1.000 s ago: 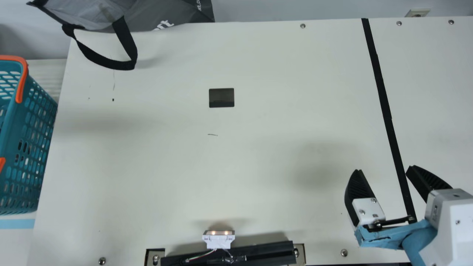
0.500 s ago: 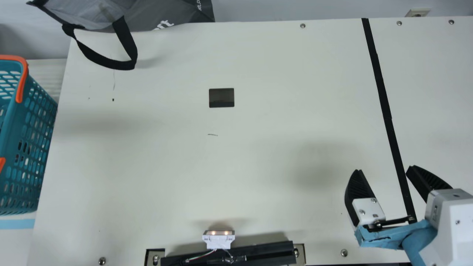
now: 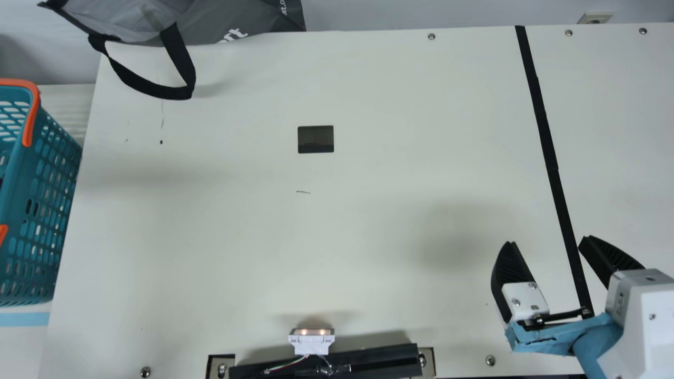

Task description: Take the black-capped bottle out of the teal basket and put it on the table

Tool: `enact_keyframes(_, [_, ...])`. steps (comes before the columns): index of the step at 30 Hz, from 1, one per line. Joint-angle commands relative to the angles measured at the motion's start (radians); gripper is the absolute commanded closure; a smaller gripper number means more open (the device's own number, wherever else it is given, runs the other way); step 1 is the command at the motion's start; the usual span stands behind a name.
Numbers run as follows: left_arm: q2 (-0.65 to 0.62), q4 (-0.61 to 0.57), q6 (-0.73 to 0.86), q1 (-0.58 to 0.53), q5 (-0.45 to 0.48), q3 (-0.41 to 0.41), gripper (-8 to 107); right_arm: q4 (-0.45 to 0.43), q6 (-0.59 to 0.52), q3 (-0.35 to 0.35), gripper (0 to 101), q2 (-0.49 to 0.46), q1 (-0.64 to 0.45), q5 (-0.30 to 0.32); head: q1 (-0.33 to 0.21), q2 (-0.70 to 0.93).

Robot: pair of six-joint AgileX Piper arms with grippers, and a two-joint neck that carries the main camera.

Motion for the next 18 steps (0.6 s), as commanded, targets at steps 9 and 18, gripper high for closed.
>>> enact_keyframes(9, [-0.078, -0.015, 0.015, -0.010, 0.032, -0.003, 70, -0.002, 0.000, 0.000, 11, 0.000, 0.000, 0.000, -0.004, 0.008])
enact_keyframes(18, [-0.158, -0.005, 0.000, -0.028, 0.072, -0.008, 71, -0.002, 0.000, 0.000, 11, 0.000, 0.000, 0.001, -0.004, 0.008])
